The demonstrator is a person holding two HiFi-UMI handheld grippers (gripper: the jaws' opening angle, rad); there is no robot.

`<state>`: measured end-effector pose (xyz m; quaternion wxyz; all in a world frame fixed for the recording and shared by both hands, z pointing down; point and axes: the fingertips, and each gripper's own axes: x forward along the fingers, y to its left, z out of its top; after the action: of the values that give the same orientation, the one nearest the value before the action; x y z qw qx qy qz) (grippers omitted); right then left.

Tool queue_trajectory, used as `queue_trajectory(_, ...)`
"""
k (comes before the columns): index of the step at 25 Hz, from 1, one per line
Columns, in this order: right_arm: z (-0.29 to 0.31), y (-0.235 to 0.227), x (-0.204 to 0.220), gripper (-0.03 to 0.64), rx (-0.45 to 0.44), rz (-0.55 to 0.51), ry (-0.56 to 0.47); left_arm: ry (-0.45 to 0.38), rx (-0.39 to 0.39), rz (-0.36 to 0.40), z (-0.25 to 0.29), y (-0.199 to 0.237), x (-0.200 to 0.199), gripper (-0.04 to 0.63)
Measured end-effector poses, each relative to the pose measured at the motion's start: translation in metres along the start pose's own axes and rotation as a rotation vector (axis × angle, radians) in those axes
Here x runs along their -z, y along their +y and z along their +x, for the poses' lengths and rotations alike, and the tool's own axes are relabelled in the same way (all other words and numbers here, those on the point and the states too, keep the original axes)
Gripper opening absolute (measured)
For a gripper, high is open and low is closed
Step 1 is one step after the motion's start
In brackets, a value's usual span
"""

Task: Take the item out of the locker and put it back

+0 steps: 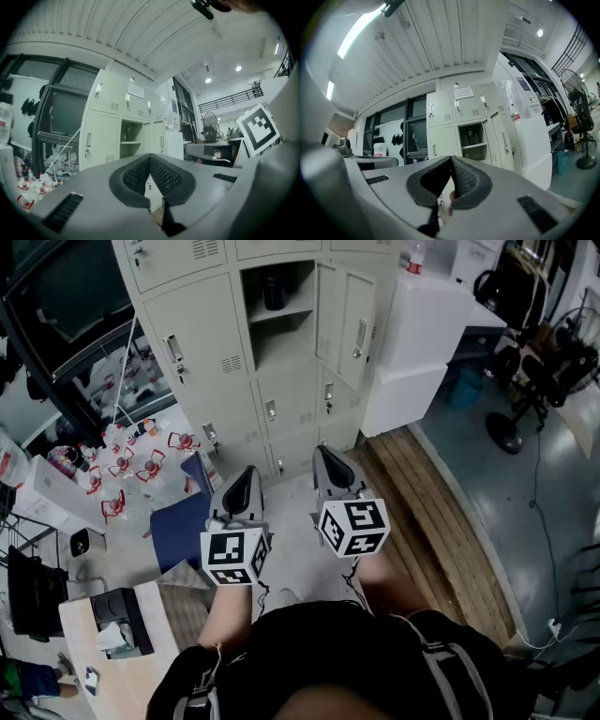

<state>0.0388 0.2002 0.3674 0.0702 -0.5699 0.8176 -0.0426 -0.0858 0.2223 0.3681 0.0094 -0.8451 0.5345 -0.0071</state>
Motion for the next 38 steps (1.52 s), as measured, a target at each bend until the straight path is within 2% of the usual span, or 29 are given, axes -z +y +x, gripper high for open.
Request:
queue_trajectory(10,0.016,0.014,0.000,0.017,0.006,-0.038,-0.026,-0.018,0.005,-0.006,0.004,0.024,-0.001,0.012)
queue_trajectory(28,0.092,0.051,0.011,0.017,0.066,-0.099,-0.047,-0.035,0.045,-0.013,0.033,0.113,0.007,0.012)
queue_trajectory(38,0.142,0.047,0.018,0.017,0.045,-0.126,-0.050,-0.037,0.012,-0.016,0.066,0.146,0.016,0.012)
